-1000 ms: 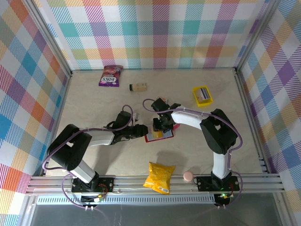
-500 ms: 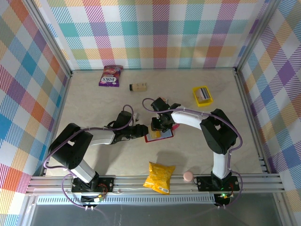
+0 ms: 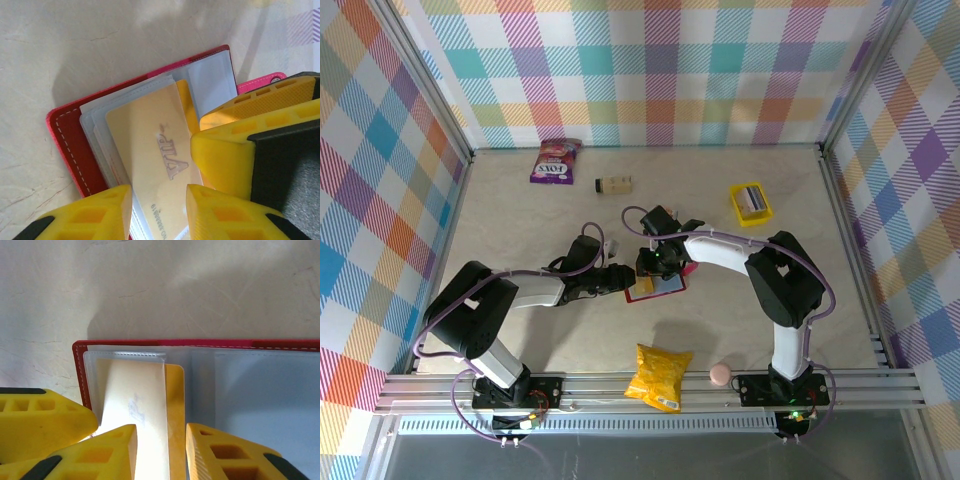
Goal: Put the credit cards into the card holder
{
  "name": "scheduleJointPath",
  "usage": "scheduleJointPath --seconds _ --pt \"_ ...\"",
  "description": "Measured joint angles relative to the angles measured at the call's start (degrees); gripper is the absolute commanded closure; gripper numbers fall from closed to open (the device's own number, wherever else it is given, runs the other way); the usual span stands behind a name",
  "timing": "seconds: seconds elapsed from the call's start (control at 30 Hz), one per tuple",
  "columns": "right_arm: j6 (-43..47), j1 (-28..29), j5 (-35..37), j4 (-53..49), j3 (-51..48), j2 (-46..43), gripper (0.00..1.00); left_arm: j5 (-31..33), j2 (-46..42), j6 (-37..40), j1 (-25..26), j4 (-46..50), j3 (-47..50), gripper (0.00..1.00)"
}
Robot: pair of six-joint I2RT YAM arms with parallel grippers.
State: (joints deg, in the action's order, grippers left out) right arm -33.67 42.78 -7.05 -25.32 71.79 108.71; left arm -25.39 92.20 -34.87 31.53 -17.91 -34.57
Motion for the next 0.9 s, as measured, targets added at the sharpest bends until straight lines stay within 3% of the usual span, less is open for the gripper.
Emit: scheduleJointPath --seconds 0.73,0.9 --pt "-2.54 -0.81 -4.31 3.5 -1.84 0.0 0.76 -0.24 0.0 0.0 0.0 0.13 0.0 0.67" --pt "-2.73 -0.85 -3.74 3.39 -2.03 -0.11 0.68 -0.2 0.0 0.02 0.0 0.2 0.0 0.67"
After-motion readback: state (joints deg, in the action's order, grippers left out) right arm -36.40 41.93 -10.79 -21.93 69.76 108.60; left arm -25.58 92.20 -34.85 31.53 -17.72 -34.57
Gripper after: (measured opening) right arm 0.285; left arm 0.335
